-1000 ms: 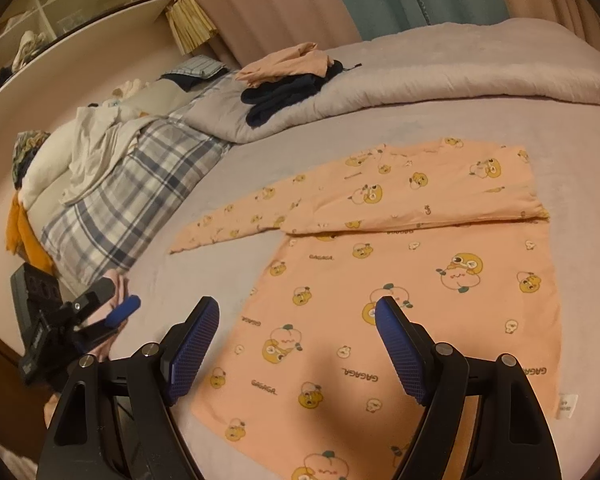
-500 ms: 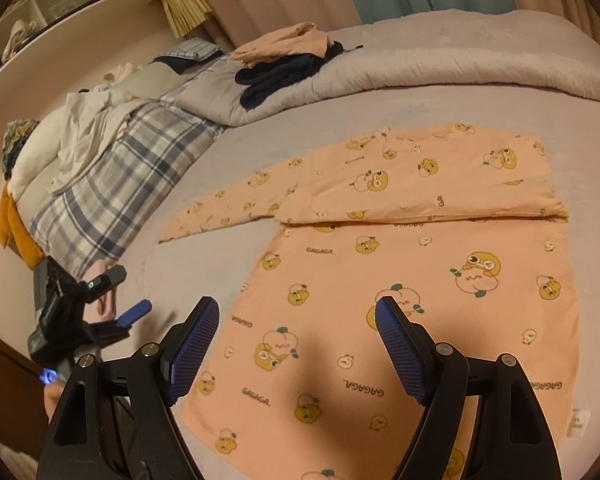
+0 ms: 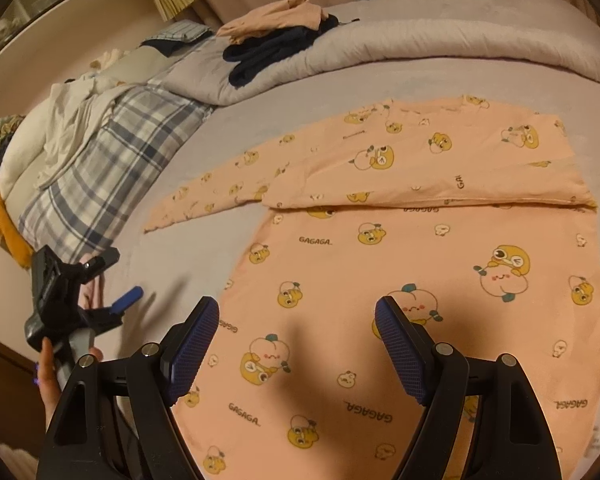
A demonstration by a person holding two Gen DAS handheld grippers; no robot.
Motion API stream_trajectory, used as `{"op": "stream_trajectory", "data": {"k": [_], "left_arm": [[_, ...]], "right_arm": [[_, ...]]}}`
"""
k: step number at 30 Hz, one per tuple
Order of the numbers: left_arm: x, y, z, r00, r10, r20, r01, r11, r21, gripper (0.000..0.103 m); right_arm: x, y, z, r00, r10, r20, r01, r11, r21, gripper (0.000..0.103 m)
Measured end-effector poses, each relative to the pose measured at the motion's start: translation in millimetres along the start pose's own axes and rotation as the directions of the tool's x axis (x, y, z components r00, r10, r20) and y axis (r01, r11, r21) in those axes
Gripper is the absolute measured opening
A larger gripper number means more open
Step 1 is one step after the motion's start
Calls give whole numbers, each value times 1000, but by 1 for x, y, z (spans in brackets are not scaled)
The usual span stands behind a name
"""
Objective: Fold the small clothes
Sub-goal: 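Move the left gripper toward the other sleeve cuff, then grasp the other sleeve cuff with the left gripper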
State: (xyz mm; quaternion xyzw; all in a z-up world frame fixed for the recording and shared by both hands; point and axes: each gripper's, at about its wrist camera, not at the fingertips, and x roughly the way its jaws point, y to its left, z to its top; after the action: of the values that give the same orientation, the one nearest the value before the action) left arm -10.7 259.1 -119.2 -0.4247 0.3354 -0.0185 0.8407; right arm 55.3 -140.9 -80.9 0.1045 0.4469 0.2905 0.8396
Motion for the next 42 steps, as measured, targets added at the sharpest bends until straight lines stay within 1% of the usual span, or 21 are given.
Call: {"op": "stream_trajectory", "data": {"k": [8, 10, 13, 15, 20, 23, 27, 29, 31, 32, 34, 36, 37, 40, 42], "left_arm": [[8, 1, 12, 1000, 0, -8, 0, 1000, 11, 103], [12, 4, 16, 1000, -1, -13, 1, 1000, -1, 103], [19, 10, 25, 1000, -5, -22, 5, 999, -33, 103], [23, 16, 34, 999, -24, -25, 23, 998, -54, 103], [21, 38, 59, 998, -63, 15, 65, 986, -155, 103], [17, 52, 73, 997, -58, 51, 67, 977, -201, 103], [22, 66, 85, 998, -37, 53, 49, 970, -240, 102], [27, 74, 93, 997, -39, 70, 57, 960, -275, 102], [29, 86, 101, 994, -51, 94, 79, 942, -327, 102], [30, 89, 107, 993, -60, 107, 93, 937, -336, 102], [35, 90, 118, 992, -61, 108, 95, 935, -343, 101], [39, 94, 128, 991, -54, 124, 98, 922, -374, 101], [40, 98, 133, 988, -54, 147, 109, 914, -391, 100], [44, 107, 147, 982, -42, 184, 118, 898, -424, 96], [47, 111, 154, 979, -24, 201, 112, 892, -439, 90]], "right_arm": [[6, -3, 2, 1000, -1, -14, 0, 1000, -3, 80], [7, -4, 2, 1000, 0, -16, 0, 1000, -1, 80], [9, -6, 2, 1000, -2, -22, 2, 1000, 5, 80], [9, -8, 3, 1000, -3, -23, 3, 1000, 5, 80], [8, -9, 4, 1000, -12, -15, 12, 1000, 5, 80], [10, -12, 3, 1000, -15, -13, 15, 1000, 5, 80], [16, -19, 4, 1000, -22, -21, 22, 1000, 20, 80], [18, -22, 5, 999, -20, -28, 21, 999, 26, 80], [18, -24, 6, 999, -26, -27, 26, 999, 25, 80], [18, -24, 6, 999, -26, -26, 27, 999, 26, 80], [19, -28, 6, 999, -27, -27, 28, 999, 33, 80], [21, -31, 5, 999, -31, -29, 32, 999, 43, 80], [22, -32, 5, 999, -33, -30, 35, 998, 49, 80], [23, -35, 5, 999, -38, -34, 39, 998, 51, 80], [23, -36, 5, 998, -46, -32, 47, 998, 45, 80]]}}
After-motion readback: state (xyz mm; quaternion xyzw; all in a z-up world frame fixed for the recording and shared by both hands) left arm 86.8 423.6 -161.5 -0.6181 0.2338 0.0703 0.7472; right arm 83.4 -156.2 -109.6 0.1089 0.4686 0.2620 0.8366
